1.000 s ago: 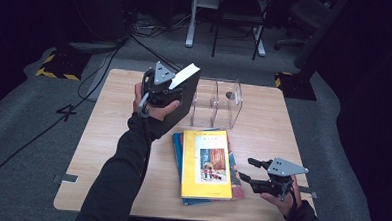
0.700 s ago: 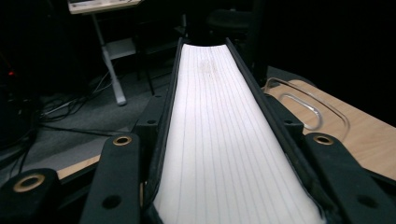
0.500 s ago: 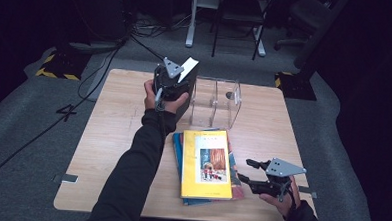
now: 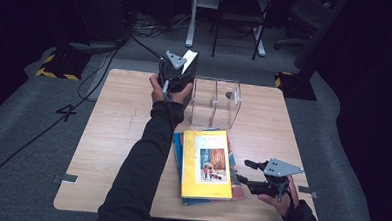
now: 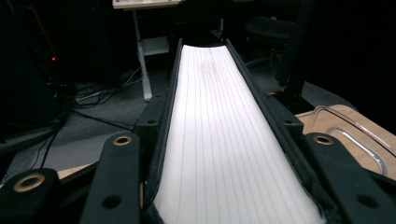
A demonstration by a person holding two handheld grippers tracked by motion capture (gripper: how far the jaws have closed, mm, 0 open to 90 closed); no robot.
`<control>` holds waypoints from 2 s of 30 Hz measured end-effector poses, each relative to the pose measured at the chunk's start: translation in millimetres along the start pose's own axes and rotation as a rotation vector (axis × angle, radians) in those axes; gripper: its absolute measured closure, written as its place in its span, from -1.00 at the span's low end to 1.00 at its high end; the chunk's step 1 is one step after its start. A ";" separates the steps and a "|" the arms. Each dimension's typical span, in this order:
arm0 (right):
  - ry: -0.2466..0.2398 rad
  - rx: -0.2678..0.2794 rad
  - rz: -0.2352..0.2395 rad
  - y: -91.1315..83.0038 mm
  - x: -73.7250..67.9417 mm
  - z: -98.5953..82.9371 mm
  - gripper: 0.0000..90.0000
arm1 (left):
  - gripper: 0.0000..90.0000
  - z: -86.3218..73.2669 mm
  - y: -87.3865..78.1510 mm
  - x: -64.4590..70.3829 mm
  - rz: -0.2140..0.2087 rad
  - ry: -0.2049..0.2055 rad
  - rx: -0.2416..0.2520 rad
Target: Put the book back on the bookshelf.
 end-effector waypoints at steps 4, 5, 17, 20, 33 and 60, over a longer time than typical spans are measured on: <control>0.003 0.001 0.002 -0.2 0.4 -0.2 -0.11 | 0.17 1.4 10.3 -0.1 0.024 -0.004 -0.002; 0.002 0.002 0.002 -0.1 0.2 -0.3 -0.11 | 0.17 1.5 12.0 -0.1 0.030 -0.006 -0.002; -0.015 -0.008 0.017 3.6 -3.9 -1.3 -0.11 | 0.17 -8.7 35.0 -7.5 0.099 -0.054 0.002; -0.017 -0.009 0.019 3.5 -4.0 -1.3 -0.11 | 0.17 -12.0 36.7 -9.6 0.104 -0.063 0.002; -0.028 -0.004 0.025 2.9 -6.0 -1.3 -0.11 | 0.17 -34.6 41.1 -20.2 0.123 -0.084 0.032; -0.042 -0.026 0.025 3.5 -6.4 -3.4 -0.14 | -0.08 -39.0 30.3 -32.0 0.046 -0.060 -0.033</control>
Point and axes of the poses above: each handheld gripper's, and its own axes: y roughly forward along the jaws, z roughly out of its top, x roughly to its right, the point moved 2 cm from there along y, roughly forward along the jaws, and after that the axes turned 7 degrees about -z, right-handed, at the moved point
